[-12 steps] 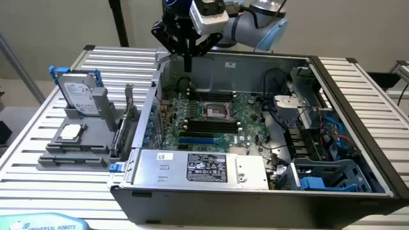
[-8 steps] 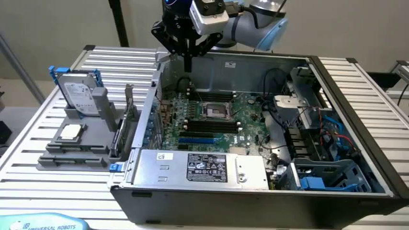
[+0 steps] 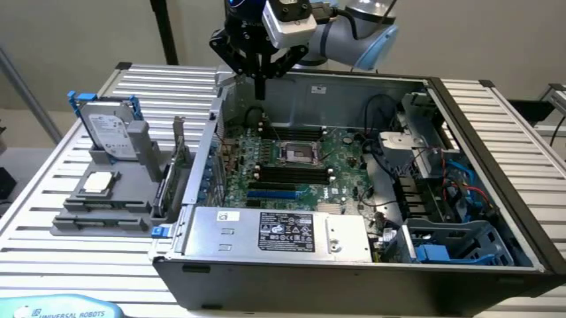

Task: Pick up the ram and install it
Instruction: 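Reach for the ram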

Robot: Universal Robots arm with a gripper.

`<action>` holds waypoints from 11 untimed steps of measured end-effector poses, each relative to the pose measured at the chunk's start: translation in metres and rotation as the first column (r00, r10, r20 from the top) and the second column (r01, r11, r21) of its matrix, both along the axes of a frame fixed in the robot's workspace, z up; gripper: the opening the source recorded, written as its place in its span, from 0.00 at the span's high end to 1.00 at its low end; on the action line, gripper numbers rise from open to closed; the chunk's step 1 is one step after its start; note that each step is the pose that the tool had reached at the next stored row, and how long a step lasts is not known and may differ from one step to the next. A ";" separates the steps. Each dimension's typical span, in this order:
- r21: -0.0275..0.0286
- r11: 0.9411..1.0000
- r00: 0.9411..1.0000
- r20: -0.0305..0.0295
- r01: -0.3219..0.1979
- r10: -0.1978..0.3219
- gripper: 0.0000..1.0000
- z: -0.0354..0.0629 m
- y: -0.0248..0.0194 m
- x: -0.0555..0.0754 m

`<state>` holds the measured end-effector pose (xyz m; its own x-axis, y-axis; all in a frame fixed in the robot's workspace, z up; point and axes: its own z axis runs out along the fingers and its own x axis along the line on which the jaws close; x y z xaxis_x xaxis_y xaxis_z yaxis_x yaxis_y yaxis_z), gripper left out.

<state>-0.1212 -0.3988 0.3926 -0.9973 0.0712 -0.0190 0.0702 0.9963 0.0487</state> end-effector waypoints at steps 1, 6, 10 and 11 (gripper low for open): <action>0.000 1.000 1.000 0.000 0.000 0.000 0.89 0.0000 0.0000 0.000; 0.000 1.000 1.000 0.000 0.000 0.000 0.89 0.0000 -0.0040 -0.008; 0.000 1.000 1.000 0.000 0.000 0.000 0.89 0.0000 -0.0126 -0.022; 0.000 1.000 1.000 0.000 0.000 0.000 0.89 0.0000 -0.0149 -0.026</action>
